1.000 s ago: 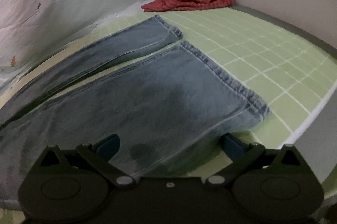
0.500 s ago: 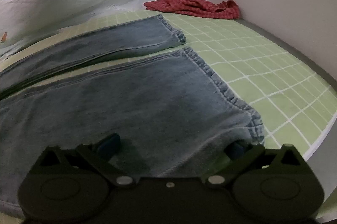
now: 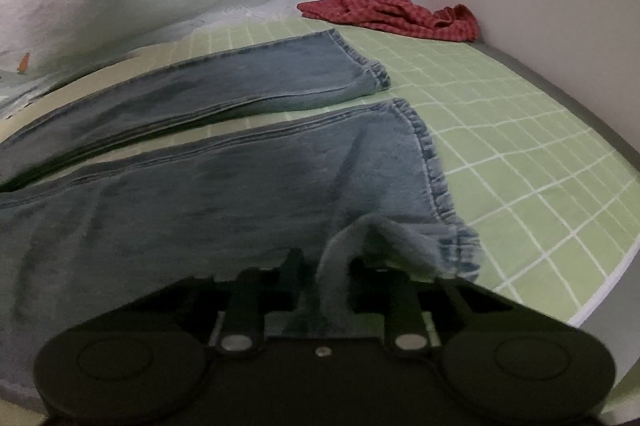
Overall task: Fold clothes
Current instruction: 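Grasp a jeans leg hem with the right gripper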
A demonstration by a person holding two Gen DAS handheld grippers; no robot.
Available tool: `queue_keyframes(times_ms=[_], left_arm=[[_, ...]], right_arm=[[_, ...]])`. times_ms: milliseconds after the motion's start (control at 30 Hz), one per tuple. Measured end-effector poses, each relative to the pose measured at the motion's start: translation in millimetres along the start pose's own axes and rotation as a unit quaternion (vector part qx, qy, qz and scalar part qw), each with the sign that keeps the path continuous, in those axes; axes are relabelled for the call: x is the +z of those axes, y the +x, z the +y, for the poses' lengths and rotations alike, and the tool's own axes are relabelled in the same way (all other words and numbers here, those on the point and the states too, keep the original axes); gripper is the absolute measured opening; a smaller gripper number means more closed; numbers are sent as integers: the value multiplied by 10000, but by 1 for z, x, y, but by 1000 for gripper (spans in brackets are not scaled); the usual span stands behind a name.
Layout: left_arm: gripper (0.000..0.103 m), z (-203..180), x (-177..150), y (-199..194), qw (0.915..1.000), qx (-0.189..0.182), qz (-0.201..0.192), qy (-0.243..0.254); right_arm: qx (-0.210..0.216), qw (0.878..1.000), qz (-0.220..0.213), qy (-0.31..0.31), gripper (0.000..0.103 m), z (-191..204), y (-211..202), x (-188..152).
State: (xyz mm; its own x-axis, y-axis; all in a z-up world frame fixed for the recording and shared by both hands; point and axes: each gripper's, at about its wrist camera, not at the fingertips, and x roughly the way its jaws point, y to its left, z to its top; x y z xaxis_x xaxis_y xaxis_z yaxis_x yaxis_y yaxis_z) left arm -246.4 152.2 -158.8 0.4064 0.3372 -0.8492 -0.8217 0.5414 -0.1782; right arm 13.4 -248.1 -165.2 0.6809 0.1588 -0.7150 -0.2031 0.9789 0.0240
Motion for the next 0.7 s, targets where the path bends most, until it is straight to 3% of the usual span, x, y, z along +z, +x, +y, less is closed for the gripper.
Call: queue_keyframes(times_ms=[233, 500, 700], left_arm=[[88, 61, 37, 11, 9973, -16, -65, -727], [88, 140, 77, 32, 9886, 297, -120, -1469], [88, 176, 104, 59, 9878, 454, 4, -1492]], right_arm=[[-462, 9982, 36, 389, 18, 12, 1, 0], [-1104, 9937, 41, 206, 18, 35, 4, 0], [-1449, 9893, 164, 68, 17, 48, 5, 4]])
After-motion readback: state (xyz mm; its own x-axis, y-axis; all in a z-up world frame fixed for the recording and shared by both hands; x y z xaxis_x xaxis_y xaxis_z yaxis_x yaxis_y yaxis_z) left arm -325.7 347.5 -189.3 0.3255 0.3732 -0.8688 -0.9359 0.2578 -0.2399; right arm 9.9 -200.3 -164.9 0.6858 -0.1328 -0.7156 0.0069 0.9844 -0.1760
